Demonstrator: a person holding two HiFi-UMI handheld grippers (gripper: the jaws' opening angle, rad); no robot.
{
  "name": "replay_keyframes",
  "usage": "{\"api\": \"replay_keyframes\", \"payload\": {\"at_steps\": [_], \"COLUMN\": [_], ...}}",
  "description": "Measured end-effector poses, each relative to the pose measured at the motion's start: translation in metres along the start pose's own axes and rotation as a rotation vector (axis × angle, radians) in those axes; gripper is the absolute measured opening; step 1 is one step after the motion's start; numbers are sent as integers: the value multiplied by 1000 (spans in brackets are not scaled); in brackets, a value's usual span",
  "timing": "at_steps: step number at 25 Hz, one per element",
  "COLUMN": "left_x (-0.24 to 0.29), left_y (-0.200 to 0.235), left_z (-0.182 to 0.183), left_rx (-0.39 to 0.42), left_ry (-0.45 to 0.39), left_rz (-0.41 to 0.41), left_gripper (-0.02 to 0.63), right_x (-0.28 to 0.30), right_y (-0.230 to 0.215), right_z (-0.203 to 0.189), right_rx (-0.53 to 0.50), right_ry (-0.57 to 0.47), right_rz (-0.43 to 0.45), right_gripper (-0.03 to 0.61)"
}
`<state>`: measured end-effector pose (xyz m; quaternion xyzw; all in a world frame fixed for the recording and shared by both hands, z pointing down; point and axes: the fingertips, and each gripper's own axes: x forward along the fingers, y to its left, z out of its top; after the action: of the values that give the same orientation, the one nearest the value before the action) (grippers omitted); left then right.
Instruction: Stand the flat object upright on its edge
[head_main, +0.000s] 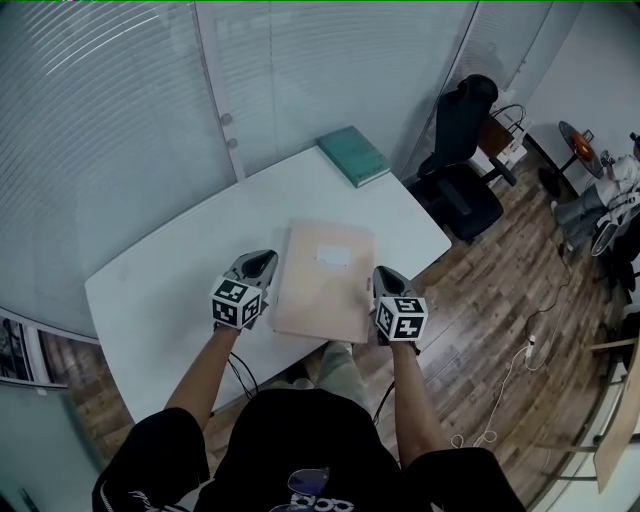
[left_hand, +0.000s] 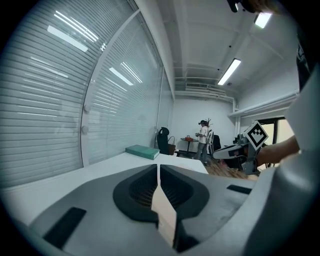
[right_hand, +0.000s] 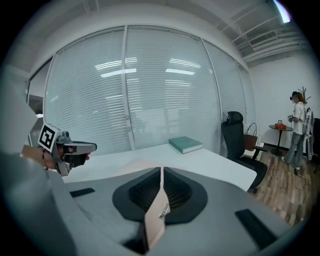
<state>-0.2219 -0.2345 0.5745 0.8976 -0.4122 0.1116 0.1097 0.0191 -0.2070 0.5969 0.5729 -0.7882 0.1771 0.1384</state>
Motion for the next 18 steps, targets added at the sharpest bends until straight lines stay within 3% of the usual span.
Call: {"api": "replay_keyframes", "payload": {"at_steps": [3,5,8,13,18], "left_x": [2,4,9,19,27], "left_y": [-3,-4,-9,-15,-21], "left_z": [-1,-3,-11,-34,-54], "left_rx": [-11,-15,-30,-66,-102], "left_ry": [3,12,42,133,195], "left_rz": [-26,-37,-68,-109,-147], "left_gripper": [21,38,142,283,322], "right_x": [-3,-2,0,7,17], "right_y": [-4,-3,-2,0,-4], "right_z": [-5,-10,-19,-37,-62], "right_rx": [13,19,30,41,89], "right_ry": [9,28,61,112,172], "right_rz": [3,20,55,88,100], "right_gripper": [25,61,170,242,273]}}
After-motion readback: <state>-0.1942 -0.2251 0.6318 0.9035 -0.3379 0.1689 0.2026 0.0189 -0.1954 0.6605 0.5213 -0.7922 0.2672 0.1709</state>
